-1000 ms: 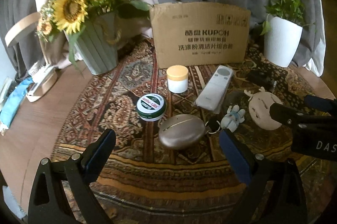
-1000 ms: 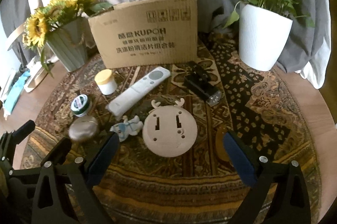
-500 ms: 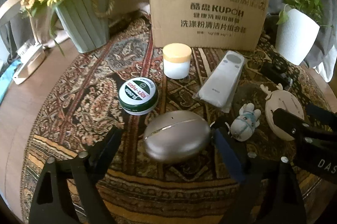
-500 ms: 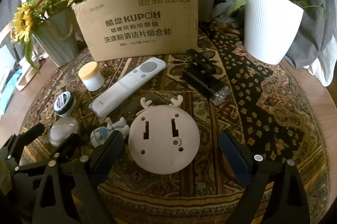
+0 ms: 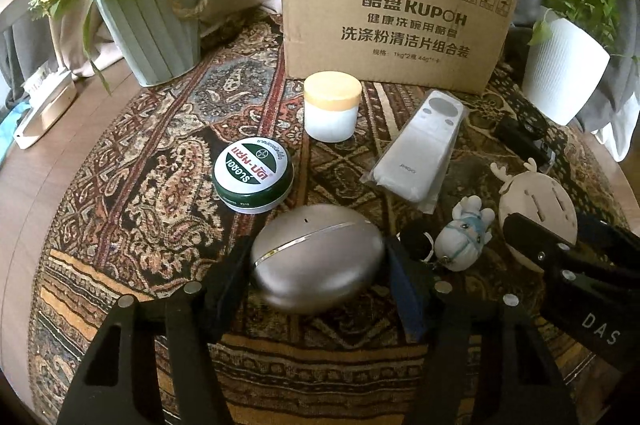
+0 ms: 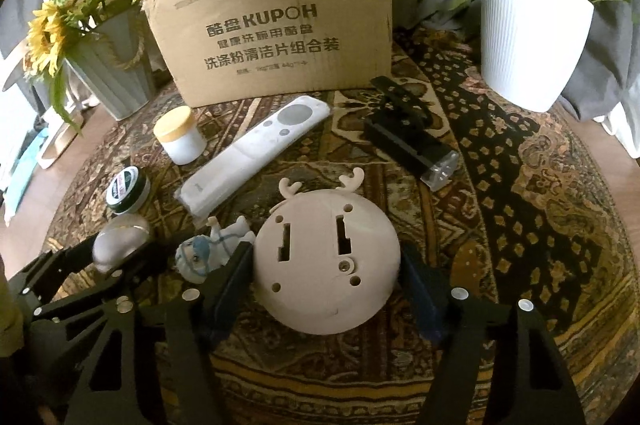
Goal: Organize rigid objects
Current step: 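Grasp the grey oval case with the left tool while the right tool grasps the white deer-antler disc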
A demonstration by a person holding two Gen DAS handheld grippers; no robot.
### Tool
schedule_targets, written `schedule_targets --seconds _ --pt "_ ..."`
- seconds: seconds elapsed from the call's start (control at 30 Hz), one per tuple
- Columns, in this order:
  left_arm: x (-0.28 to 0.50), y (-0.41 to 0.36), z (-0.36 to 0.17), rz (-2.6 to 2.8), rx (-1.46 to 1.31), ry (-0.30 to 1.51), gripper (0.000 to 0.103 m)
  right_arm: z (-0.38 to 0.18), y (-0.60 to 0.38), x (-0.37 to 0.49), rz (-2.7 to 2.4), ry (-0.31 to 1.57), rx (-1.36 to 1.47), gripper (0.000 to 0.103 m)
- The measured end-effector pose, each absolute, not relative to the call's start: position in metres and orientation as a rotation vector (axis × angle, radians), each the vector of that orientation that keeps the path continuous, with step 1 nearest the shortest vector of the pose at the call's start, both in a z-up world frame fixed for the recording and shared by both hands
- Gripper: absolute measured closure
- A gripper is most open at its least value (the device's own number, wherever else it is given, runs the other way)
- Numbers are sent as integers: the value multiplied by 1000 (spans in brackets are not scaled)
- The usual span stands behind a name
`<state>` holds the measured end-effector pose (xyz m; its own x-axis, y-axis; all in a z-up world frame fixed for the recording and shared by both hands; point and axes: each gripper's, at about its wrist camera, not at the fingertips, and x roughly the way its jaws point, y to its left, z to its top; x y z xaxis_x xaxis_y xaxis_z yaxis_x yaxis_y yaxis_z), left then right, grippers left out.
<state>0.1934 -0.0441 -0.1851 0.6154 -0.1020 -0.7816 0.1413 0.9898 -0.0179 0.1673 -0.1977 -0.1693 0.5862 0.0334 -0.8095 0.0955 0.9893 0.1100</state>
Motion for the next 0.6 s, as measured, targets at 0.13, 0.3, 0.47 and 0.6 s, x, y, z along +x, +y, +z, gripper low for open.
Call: schedule_targets --seconds 0.13,0.3,0.47,0.6 --pt "187 -44 -181 -143 52 877 39 -169 -198 165 -31 933 146 32" --pt "176 -45 -171 -150 58 847 39 -164 -201 159 -30 920 156 32" --pt "166 -45 -158 -153 56 807 39 -151 -203 150 -23 895 165 32" --pt "158 -45 -144 -157 46 780 39 -137 -202 143 -12 874 168 32"
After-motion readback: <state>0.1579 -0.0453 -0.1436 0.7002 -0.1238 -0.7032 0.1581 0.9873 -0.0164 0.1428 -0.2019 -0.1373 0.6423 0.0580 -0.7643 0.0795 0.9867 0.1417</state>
